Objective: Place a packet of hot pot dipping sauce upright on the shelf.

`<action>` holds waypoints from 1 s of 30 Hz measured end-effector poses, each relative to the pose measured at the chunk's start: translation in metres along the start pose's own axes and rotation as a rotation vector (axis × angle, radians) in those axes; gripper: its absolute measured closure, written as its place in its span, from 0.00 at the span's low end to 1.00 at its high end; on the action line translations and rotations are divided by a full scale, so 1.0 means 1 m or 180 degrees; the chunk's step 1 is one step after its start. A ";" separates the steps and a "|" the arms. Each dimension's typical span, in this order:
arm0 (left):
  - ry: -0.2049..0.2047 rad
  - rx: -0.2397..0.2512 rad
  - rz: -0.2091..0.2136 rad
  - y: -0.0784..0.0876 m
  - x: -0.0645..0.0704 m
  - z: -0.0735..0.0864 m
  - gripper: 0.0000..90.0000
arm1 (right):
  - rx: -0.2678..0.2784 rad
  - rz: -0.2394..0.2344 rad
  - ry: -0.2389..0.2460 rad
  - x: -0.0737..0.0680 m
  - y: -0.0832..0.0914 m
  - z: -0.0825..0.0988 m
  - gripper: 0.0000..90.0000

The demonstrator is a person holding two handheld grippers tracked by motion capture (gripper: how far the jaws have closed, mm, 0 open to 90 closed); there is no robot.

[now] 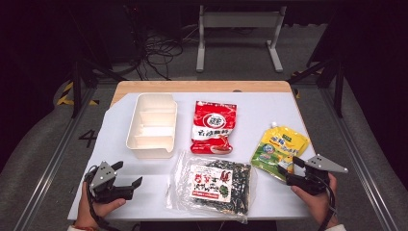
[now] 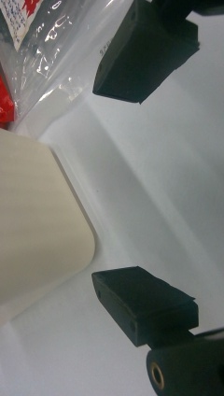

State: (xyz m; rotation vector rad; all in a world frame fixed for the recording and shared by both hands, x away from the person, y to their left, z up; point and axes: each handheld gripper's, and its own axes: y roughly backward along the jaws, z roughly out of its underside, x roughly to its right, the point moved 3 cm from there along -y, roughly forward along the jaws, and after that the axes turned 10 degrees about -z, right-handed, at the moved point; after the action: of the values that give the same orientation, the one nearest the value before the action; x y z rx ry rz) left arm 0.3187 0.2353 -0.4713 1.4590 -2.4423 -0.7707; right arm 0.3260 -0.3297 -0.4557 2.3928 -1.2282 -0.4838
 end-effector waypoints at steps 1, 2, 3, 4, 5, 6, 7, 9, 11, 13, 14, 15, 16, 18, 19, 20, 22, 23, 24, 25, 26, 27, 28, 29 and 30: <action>0.0030 -0.0029 0.0026 0.000 0.000 0.000 0.15 | -0.0010 -0.0009 0.0024 0.000 -0.001 0.000 0.33; 0.0067 -0.0017 0.0057 -0.001 0.000 0.000 0.15 | -0.0044 -0.0018 0.0040 -0.001 -0.003 0.000 0.32; 0.0058 -0.0051 0.0101 -0.001 -0.001 0.001 0.15 | -0.0068 -0.0024 0.0064 -0.002 -0.004 -0.001 0.32; 0.0060 -0.0074 0.0106 -0.001 0.000 0.002 0.15 | -0.0080 -0.0041 0.0092 -0.002 -0.005 -0.002 0.31; 0.0026 -0.0089 0.0065 -0.002 0.000 0.003 0.15 | -0.0090 -0.0052 0.0108 -0.003 -0.006 -0.002 0.31; 0.0020 -0.0116 0.0066 -0.002 -0.001 0.004 0.15 | -0.0118 -0.0063 0.0137 -0.005 -0.007 -0.003 0.31; 0.0007 -0.0134 0.0058 -0.003 -0.002 0.004 0.15 | -0.0133 -0.0068 0.0172 -0.007 -0.008 -0.004 0.30; 0.0001 -0.0157 0.0028 -0.005 -0.004 0.005 0.16 | -0.0173 -0.0094 0.0216 -0.011 -0.012 -0.005 0.30; 0.0012 -0.0164 0.0063 -0.006 -0.005 0.006 0.17 | -0.0190 -0.0115 0.0236 -0.013 -0.013 -0.007 0.29; -0.0020 -0.0152 0.0090 -0.006 -0.005 0.005 0.17 | -0.0173 -0.0163 0.0223 -0.016 -0.013 -0.010 0.30; -0.0009 -0.0139 0.0073 -0.006 -0.004 0.004 0.18 | -0.0136 -0.0178 0.0213 -0.017 -0.013 -0.012 0.31; 0.0004 -0.0130 0.0102 -0.007 -0.004 0.003 0.18 | -0.0107 -0.0216 0.0190 -0.018 -0.013 -0.013 0.34; -0.0011 -0.0143 0.0109 -0.009 -0.003 0.002 0.19 | -0.0090 -0.0267 0.0176 -0.020 -0.013 -0.013 0.37; -0.0055 -0.0154 0.0092 -0.010 -0.003 0.002 0.20 | -0.0092 -0.0333 0.0182 -0.023 -0.015 -0.015 0.40; -0.0074 -0.0145 0.0096 -0.011 -0.003 0.001 0.20 | -0.0099 -0.0363 0.0191 -0.025 -0.016 -0.016 0.43; -0.0068 -0.0136 0.0091 -0.011 -0.003 0.001 0.20 | -0.0094 -0.0411 0.0202 -0.026 -0.018 -0.018 0.44; -0.0053 -0.0125 0.0098 -0.012 -0.004 0.001 0.20 | -0.0090 -0.0461 0.0223 -0.026 -0.021 -0.024 0.47; -0.0028 -0.0122 0.0107 -0.012 -0.004 0.001 0.19 | -0.0087 -0.0491 0.0209 -0.026 -0.023 -0.027 0.48; -0.0074 -0.0142 0.0100 -0.012 -0.005 0.002 0.19 | -0.0091 -0.0491 0.0198 -0.026 -0.026 -0.031 0.48; -0.0064 -0.0141 0.0105 -0.013 -0.005 0.003 0.19 | -0.0075 -0.0497 0.0177 -0.026 -0.028 -0.034 0.48; -0.0068 -0.0148 0.0084 -0.013 -0.006 0.003 0.19 | -0.0064 -0.0516 0.0166 -0.026 -0.030 -0.037 0.48; -0.0038 -0.0144 0.0092 -0.013 -0.005 0.002 0.19 | -0.0046 -0.0552 0.0137 -0.027 -0.032 -0.040 0.48; -0.0038 -0.0144 0.0092 -0.013 -0.005 0.002 0.19 | -0.0046 -0.0552 0.0137 -0.027 -0.032 -0.040 0.48; -0.0028 -0.0079 0.0103 -0.012 -0.005 -0.001 0.19 | -0.0008 -0.0590 0.0087 -0.029 -0.037 -0.047 0.49; -0.0028 -0.0079 0.0103 -0.012 -0.005 -0.001 0.19 | -0.0003 -0.0620 0.0065 -0.031 -0.040 -0.051 0.49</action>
State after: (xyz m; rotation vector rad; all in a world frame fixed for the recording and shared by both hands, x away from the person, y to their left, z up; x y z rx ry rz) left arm 0.3305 0.2348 -0.4763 1.4068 -2.4474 -0.7996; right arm 0.3609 -0.2731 -0.4284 2.5228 -0.9906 -0.5165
